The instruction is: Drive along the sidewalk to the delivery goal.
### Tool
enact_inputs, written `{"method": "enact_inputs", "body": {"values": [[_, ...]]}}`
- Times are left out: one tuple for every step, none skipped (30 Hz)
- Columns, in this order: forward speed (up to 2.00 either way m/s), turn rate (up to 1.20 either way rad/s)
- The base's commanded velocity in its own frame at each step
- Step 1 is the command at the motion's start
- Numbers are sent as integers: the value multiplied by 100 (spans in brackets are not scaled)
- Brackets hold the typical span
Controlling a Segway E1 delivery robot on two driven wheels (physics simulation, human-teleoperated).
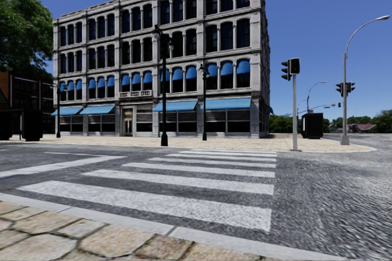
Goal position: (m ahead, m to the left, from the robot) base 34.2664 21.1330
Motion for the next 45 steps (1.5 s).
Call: {"method": "enact_inputs", "body": {"values": [[200, 0], [200, 0], [200, 0], [200, 0], [200, 0], [200, 0], [200, 0], [200, 0], [200, 0], [200, 0], [200, 0], [200, 0], [200, -38], [200, -51], [200, -51], [200, -57], [200, -50], [200, -1], [200, -1], [200, 0], [200, 0], [200, 0], [200, 0], [200, 0], [200, 0], [200, 0], [200, 0], [200, 0], [200, 0], [200, 0], [200, 0], [200, 0], [200, 0], [200, 0], [200, 0], [200, 0], [200, 0], [200, 0], [200, 0], [200, 0], [200, 0], [200, 0], [200, 0], [200, 0], [200, 0]]}}
